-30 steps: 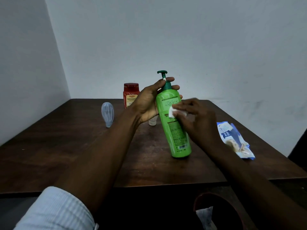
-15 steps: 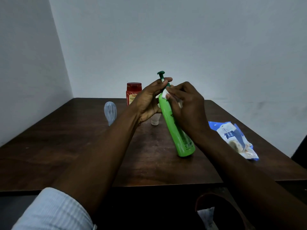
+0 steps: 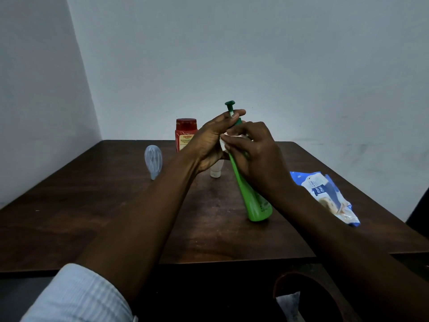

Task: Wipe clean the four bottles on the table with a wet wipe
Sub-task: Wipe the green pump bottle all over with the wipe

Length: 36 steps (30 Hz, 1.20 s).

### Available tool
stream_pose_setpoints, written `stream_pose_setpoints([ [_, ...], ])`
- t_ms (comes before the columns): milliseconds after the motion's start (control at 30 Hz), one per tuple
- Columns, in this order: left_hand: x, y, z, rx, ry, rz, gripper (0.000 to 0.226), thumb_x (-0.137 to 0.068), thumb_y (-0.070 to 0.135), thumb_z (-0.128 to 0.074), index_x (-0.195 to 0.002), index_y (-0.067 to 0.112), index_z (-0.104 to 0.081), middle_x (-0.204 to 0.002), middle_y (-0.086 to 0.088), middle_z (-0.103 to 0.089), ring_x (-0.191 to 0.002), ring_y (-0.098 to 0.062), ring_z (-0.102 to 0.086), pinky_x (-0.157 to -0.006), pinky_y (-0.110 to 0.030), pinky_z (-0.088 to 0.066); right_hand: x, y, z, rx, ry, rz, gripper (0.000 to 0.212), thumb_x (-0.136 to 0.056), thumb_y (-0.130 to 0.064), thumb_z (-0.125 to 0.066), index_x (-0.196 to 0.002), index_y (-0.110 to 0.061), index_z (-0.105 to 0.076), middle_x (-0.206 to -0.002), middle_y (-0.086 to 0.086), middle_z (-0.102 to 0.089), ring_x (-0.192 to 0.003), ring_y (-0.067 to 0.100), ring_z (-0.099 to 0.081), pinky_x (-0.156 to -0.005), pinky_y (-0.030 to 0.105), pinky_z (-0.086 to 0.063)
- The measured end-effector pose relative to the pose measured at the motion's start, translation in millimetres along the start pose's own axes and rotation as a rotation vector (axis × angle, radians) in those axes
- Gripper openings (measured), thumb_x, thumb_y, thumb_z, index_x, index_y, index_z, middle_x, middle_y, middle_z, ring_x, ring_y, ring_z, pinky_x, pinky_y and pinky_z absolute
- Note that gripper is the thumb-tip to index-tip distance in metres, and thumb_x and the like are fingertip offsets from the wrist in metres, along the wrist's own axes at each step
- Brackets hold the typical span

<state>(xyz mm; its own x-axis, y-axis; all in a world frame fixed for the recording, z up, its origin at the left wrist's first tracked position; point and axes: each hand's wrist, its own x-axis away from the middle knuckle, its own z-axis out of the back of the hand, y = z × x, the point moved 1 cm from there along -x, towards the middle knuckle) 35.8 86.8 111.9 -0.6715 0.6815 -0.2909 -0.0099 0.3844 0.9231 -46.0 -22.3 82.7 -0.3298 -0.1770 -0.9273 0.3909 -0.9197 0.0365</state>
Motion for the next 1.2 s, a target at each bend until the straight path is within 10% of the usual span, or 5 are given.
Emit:
stream_pose_setpoints([
  [433, -5, -5, 13, -0.036, 0.034, -0.001, 0.02, -0.099, 0.028, -0.058, -0.113, 0.028, -0.072, -0.109, 0.001, -0.068, -0.101, -0.018, -0.063, -0.09, -0.051, -0.053, 4, 29, 6, -0.348, 0.05, -0.635, 0.021, -0.092, -0.032, -0.07, -0.108, -0.02, -0.078, -0.101, -0.008, -0.075, -0.091, -0.003, -0.066, -0.074, 0.006, -0.046],
  [900, -7, -10, 12, 0.069, -0.003, -0.004, 0.024, -0.102, 0.023, -0.053, -0.12, 0.015, -0.066, -0.099, -0.003, -0.073, -0.085, -0.016, -0.071, -0.07, -0.033, -0.058, -10, 4, 2, -0.118, -0.023, -0.089, 0.017, -0.088, -0.012, -0.073, -0.103, -0.007, -0.078, -0.1, 0.008, -0.066, -0.095, 0.025, -0.064, -0.081, 0.035, -0.052],
  [1033, -8, -9, 15, 0.034, -0.013, 0.022, 0.02, -0.101, 0.021, -0.054, -0.096, 0.02, -0.073, -0.086, 0.0, -0.074, -0.078, -0.014, -0.07, -0.065, -0.032, -0.058, -16, 7, 1, -0.158, -0.063, -0.109, 0.016, -0.086, -0.015, -0.074, -0.1, -0.008, -0.079, -0.102, 0.006, -0.066, -0.098, 0.022, -0.066, -0.084, 0.031, -0.053],
  [1200, -11, -8, 22, -0.047, 0.023, 0.075, 0.02, -0.097, 0.029, -0.061, -0.113, 0.023, -0.071, -0.097, 0.002, -0.071, -0.08, -0.014, -0.068, -0.071, -0.034, -0.056, -12, 4, 1, -0.154, -0.078, -0.115, 0.017, -0.085, -0.009, -0.074, -0.101, -0.005, -0.078, -0.097, 0.01, -0.066, -0.092, 0.024, -0.066, -0.081, 0.017, -0.042],
])
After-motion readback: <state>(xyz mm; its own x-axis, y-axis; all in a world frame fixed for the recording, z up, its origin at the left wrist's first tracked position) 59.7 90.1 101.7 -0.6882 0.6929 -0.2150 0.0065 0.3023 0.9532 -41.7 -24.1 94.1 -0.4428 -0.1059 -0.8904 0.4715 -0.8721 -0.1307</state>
